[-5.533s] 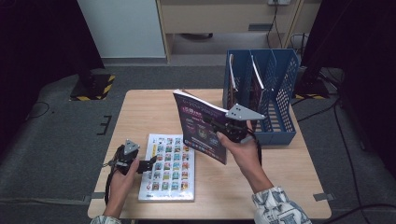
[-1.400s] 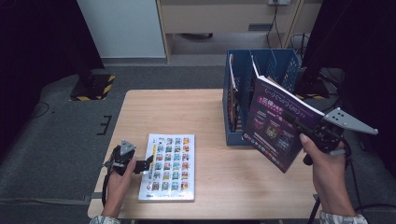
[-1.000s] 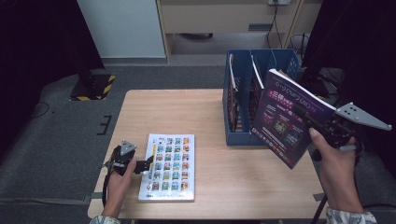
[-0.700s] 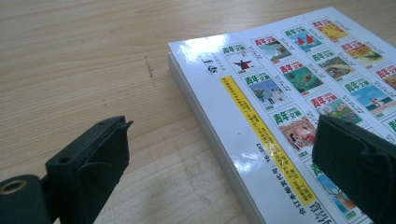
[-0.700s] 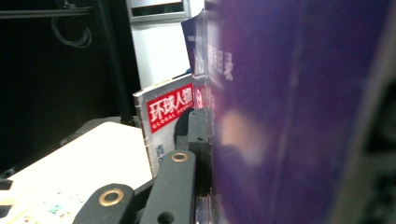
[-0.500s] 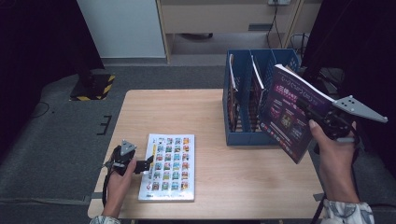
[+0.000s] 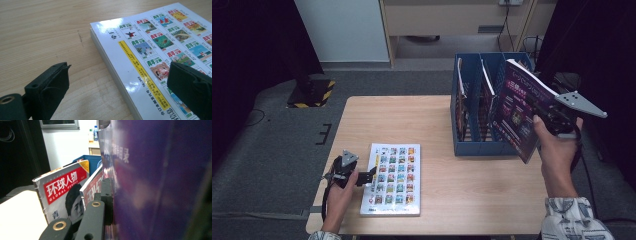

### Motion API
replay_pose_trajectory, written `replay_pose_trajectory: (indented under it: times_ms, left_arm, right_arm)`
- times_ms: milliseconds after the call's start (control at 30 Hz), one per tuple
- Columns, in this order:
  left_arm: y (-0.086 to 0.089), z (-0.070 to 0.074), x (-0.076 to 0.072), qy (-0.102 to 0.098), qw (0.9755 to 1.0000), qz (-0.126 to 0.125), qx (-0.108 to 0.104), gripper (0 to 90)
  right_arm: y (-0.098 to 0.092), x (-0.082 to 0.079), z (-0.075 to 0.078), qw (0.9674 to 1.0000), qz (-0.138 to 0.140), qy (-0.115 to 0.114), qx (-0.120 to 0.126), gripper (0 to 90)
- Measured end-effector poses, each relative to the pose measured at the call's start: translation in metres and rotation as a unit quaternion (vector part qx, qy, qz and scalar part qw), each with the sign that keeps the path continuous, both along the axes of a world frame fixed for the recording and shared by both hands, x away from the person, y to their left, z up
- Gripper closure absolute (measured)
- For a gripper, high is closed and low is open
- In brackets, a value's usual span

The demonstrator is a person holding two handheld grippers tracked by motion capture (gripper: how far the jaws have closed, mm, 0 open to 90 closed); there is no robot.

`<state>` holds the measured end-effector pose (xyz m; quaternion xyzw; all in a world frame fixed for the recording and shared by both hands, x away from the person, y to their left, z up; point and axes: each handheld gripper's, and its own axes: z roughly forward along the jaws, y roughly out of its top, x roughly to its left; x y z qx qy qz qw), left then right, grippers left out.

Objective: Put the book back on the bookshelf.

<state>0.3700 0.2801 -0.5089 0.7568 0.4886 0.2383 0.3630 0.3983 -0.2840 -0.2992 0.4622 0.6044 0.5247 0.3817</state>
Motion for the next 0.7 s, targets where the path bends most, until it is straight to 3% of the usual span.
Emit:
replay_pose_trajectory:
  times_ms: [333, 700]
  left_arm:
    - [-0.002, -0.001, 0.001, 0.003, 1.0, -0.004, 0.003, 3.5]
    - [0.0, -0.001, 0.0, 0.003, 1.0, -0.001, 0.001, 3.5]
  right_arm:
    - [0.01, 0.031, -0.007, 0.9996, -0.021, 0.001, 0.02, 82.5]
    - [0.022, 0.057, -0.009, 0.9992, -0.038, 0.003, 0.013, 82.5]
